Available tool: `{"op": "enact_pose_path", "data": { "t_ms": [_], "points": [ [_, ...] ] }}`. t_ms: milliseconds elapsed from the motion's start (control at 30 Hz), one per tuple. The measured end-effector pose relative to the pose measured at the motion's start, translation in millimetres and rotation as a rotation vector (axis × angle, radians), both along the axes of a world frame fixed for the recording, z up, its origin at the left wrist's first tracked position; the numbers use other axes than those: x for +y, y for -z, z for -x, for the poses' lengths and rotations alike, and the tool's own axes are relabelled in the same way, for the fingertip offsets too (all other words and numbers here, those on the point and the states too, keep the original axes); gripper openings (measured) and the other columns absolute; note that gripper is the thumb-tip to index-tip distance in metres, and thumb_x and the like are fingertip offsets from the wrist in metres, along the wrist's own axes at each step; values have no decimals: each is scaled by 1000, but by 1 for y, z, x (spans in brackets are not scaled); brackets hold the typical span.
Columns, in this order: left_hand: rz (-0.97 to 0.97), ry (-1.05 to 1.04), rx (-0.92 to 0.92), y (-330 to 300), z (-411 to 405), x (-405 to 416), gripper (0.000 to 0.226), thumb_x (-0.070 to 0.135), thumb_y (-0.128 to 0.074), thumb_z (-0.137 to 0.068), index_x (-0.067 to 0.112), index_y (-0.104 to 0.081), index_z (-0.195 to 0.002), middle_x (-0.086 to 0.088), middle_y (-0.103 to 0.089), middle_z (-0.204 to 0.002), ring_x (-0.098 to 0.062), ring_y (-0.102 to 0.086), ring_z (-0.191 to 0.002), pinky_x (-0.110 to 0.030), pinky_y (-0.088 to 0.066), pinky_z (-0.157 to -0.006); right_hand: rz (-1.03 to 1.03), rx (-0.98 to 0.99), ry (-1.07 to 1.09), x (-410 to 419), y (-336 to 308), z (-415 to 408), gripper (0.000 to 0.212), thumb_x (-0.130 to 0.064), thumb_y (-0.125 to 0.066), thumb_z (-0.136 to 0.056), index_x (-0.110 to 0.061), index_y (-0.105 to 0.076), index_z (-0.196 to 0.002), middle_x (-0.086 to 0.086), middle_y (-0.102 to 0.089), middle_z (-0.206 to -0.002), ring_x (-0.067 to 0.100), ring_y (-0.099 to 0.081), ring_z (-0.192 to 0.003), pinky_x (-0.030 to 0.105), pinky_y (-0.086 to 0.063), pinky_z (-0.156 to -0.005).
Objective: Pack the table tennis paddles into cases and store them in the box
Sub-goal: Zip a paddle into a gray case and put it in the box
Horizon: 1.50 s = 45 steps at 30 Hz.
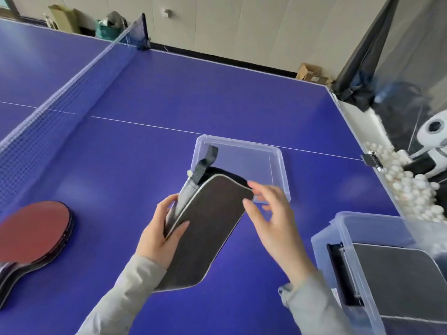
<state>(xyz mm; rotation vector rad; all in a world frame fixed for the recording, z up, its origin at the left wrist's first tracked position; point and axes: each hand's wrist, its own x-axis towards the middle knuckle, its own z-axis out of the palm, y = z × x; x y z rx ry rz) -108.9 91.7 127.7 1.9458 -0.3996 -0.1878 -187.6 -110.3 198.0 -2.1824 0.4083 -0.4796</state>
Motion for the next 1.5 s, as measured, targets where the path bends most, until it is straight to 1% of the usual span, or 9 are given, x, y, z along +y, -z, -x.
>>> {"op": "enact_pose_path", "data": {
  "t_ms": [233, 367, 533, 633, 800, 933, 1033, 1367, 1500],
  "points": [
    [-235, 262, -155, -8, 8, 40, 46, 40, -59, -87, 61, -34, -119, 40, -49, -108, -8, -59, -99, -21, -42, -85, 74, 310, -316, 36, -33, -38, 9, -32, -65, -85, -30, -70, -92, 0, -48, -81, 6, -48, -74, 9, -36, -69],
    [-309, 334, -256, -10, 8, 51, 53, 54, -49, -85, 33, -46, -133, 27, -52, -117, -12, -60, -103, -20, -43, -84, 46, 437, -451, 37, -39, -36, 4, -23, -66, -82, -25, -64, -80, -8, -47, -62, 4, -41, -56, 13, -37, -59],
    [-275, 400, -221, -20, 7, 61, 54, 37, -60, -88, 61, -26, -123, 38, -48, -114, -3, -57, -100, -20, -44, -88, 5, 306, -345, 41, -38, -30, 16, -9, -63, -78, -21, -57, -71, -6, -60, -58, 2, -49, -52, 11, -39, -55],
    [-215, 356, -174, -24, 6, 66, 54, 32, -65, -86, 60, -34, -120, 29, -60, -110, -5, -61, -96, -27, -47, -89, -61, 220, -257, 35, -32, -25, 17, -4, -63, -76, -20, -59, -73, -9, -60, -61, 4, -53, -57, 12, -42, -59],
    [-89, 245, -81, -28, 2, 76, 51, 23, -74, -79, 54, -51, -113, 27, -65, -98, -1, -62, -87, -13, -46, -81, -262, 169, -132, 16, -16, -12, 11, -3, -64, -83, -14, -66, -79, -1, -66, -64, 7, -56, -54, 15, -45, -57],
    [126, 142, 14, -39, -6, 84, 45, 24, -72, -69, 36, -59, -111, 3, -70, -82, 0, -60, -74, -14, -48, -74, -415, 140, -34, -1, -6, -1, 11, 0, -61, -85, -9, -66, -81, -6, -62, -55, 10, -50, -52, 14, -45, -55],
    [370, 17, 160, -46, -11, 90, 42, 8, -68, -72, 30, -62, -107, 3, -73, -76, -2, -65, -70, -16, -53, -67, -524, 134, -15, -6, -2, 7, 12, 1, -61, -85, -8, -68, -81, -2, -62, -58, 11, -47, -50, 17, -44, -55],
    [532, -226, 498, -55, -9, 73, 27, 12, -63, -86, 26, -64, -108, -1, -73, -77, -14, -69, -63, -23, -57, -57, -319, 51, -100, 12, 0, 21, 19, 2, -62, -84, -15, -67, -76, 2, -71, -66, 9, -67, -60, 20, -54, -59],
    [517, -357, 551, -54, -12, 66, 32, 24, -70, -82, 30, -64, -113, -4, -73, -90, -23, -69, -75, -36, -56, -70, -164, 14, -111, 20, 10, 35, 19, 1, -64, -81, -16, -66, -75, -2, -72, -69, 16, -69, -63, 28, -58, -65]
  ]
}}
